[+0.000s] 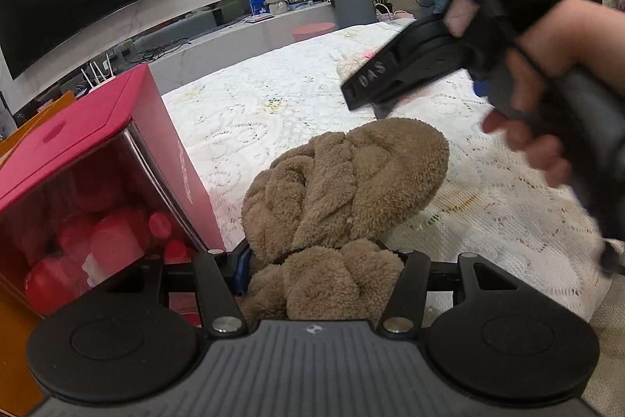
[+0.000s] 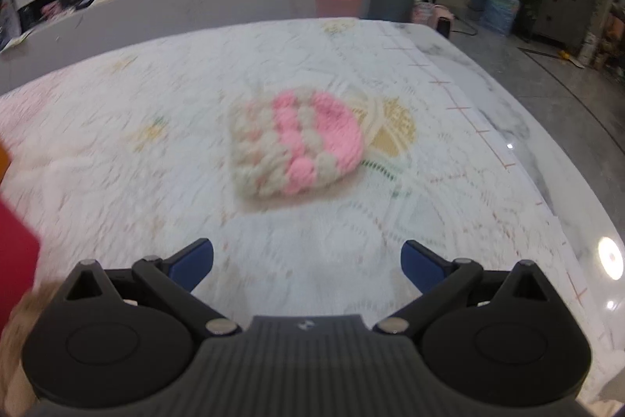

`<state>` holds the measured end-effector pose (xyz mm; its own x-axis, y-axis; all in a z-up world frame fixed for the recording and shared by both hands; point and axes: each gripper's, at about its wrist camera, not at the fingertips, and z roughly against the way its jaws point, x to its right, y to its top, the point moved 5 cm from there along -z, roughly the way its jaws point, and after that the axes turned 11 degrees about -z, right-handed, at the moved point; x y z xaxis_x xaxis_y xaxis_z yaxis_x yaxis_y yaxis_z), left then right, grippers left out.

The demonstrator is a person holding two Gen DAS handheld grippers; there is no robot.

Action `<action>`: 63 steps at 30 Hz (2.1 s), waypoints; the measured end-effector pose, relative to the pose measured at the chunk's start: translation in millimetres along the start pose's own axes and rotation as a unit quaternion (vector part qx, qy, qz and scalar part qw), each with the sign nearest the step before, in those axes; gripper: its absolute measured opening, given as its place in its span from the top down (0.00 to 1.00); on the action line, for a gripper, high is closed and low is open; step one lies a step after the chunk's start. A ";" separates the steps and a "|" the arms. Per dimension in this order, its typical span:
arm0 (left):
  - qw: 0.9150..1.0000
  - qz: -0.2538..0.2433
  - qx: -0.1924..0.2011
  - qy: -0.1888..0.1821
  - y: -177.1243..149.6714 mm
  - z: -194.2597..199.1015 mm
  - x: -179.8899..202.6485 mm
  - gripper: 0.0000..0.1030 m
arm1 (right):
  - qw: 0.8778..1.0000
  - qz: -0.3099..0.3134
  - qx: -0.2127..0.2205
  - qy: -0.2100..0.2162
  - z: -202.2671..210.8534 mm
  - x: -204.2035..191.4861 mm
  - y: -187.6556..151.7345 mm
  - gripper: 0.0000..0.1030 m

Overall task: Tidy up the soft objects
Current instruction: 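Grasp the pink-and-white knitted toy with the right tool while the left holds the plush, then carry the brown plush and knitted toy over the orange box with both tools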

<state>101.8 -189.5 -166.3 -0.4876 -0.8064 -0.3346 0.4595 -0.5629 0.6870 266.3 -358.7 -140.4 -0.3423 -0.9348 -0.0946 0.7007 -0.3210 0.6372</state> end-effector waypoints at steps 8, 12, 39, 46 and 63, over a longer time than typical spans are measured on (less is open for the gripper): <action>1.000 0.010 -0.003 -0.001 -0.8 2.4 -2.4 0.37 | 0.999 -0.014 0.050 -0.006 -35.7 -13.4 38.9 0.02; 1.000 0.007 -0.002 0.001 -1.5 2.7 -2.1 0.36 | 0.998 0.006 0.056 -0.008 -51.8 -15.0 48.3 0.02; 1.000 0.007 0.002 0.003 -0.6 3.3 -0.4 0.36 | 0.991 0.105 0.073 0.030 -32.8 -8.3 44.2 0.44; 1.000 0.008 0.001 0.002 -1.3 3.7 0.1 0.36 | 0.995 0.090 0.035 0.011 29.8 -1.3 32.0 0.44; 1.000 0.003 0.007 0.006 -2.5 5.8 0.6 0.36 | 0.991 0.036 -0.124 0.040 58.5 26.7 -58.3 0.19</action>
<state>96.1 -187.5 -164.4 -0.4761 -0.8119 -0.3378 0.4519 -0.5554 0.6981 179.7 -356.1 -135.4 -0.2419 -0.9626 -0.1217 0.8574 -0.2708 0.4377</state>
